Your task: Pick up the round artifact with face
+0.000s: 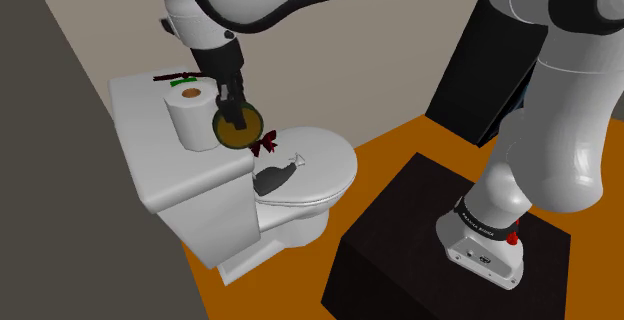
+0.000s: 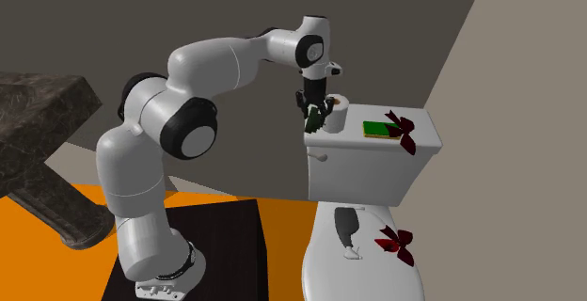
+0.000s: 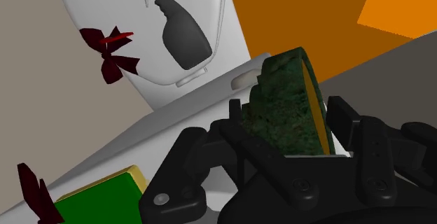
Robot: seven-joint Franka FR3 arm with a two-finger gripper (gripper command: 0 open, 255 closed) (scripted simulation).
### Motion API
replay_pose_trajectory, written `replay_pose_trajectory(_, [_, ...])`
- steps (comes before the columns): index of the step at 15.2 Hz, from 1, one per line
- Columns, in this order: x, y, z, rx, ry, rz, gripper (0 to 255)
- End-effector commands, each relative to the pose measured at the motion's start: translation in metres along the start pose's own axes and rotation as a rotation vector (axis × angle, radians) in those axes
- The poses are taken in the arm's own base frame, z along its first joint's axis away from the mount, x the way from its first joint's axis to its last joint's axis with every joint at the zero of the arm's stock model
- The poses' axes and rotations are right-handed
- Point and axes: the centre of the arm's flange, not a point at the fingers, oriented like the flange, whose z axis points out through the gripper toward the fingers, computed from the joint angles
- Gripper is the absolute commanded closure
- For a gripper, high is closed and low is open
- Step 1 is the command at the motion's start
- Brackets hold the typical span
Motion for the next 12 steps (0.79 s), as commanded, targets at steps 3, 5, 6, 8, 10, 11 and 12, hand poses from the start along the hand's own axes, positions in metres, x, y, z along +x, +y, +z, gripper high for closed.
replay_pose_trajectory(3, [-0.003, 0.003, -0.021, 0.0, 0.0, 0.0, 255])
replay_pose_trajectory(5, [-0.004, 0.004, -0.031, 0.0, 0.0, 0.0, 255])
replay_pose_trajectory(6, [-0.005, 0.005, -0.036, 0.0, 0.0, 0.0, 255])
replay_pose_trajectory(8, [-0.007, 0.007, -0.047, 0.0, 0.0, 0.0, 255])
replay_pose_trajectory(10, [-0.008, 0.008, -0.057, 0.0, 0.0, 0.0, 255])
replay_pose_trajectory(11, [-0.008, 0.008, -0.058, 0.0, 0.0, 0.0, 255])
replay_pose_trajectory(12, [-0.008, 0.008, -0.058, 0.0, 0.0, 0.0, 255])
